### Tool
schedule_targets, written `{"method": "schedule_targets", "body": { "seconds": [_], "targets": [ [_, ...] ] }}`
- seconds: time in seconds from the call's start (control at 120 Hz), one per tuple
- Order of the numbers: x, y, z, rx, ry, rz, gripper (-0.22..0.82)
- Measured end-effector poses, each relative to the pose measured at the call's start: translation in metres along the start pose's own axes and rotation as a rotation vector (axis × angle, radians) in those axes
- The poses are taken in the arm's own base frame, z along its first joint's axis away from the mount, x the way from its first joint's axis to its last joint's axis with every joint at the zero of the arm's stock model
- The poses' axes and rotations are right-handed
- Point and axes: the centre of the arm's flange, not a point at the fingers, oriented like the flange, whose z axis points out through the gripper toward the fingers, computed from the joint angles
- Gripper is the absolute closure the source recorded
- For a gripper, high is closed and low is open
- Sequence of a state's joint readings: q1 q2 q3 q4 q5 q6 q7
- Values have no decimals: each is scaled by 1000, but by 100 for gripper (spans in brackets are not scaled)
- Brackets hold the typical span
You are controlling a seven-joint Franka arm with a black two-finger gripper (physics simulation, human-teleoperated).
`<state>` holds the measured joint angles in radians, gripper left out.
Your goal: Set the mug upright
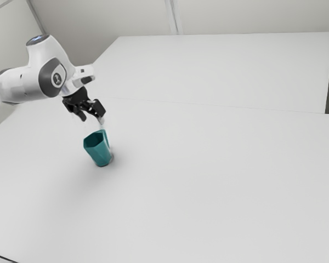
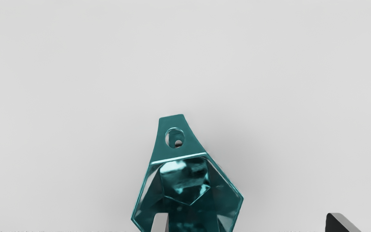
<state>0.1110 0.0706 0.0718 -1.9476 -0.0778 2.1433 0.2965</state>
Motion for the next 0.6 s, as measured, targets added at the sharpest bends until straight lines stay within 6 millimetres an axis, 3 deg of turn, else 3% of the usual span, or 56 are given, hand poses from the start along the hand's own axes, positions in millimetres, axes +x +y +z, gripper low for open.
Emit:
{"method": "schedule_targets", "body": {
  "seconds": [0.083, 0.175, 0.308, 0.392, 0.6],
  "targets": [
    [21, 4, -49, 27, 25, 30, 6],
    [41, 29, -107, 58, 55, 90, 4],
    [52, 55, -158, 62, 61, 134, 2],
    [49, 55, -167, 57, 31, 131, 1],
    [41, 51, -165, 45, -38, 122, 0]
  ]
}}
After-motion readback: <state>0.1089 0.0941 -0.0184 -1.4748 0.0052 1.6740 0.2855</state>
